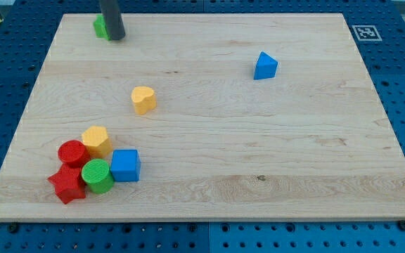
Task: Push the yellow heart into the green star
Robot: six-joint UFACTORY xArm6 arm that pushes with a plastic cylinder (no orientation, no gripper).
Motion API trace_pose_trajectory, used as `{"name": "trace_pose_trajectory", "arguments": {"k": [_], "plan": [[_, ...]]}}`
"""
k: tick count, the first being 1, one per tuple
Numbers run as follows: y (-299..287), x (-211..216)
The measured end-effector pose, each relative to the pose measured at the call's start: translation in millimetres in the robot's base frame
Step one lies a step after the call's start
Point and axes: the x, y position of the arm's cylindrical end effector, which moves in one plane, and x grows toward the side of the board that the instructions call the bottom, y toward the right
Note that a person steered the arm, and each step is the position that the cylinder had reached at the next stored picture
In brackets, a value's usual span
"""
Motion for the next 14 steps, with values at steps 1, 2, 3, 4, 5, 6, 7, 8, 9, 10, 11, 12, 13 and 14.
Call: {"name": "trace_pose_trajectory", "arguments": {"k": [1, 2, 3, 4, 5, 6, 7, 8, 9, 10, 11, 12, 13, 14], "plan": [[-1, 7], [-1, 35], [-2, 59], [-2, 85], [-2, 120], [0, 156], [14, 187], [42, 199], [80, 199], [84, 199], [89, 194], [93, 180], [97, 164], [104, 144]]}}
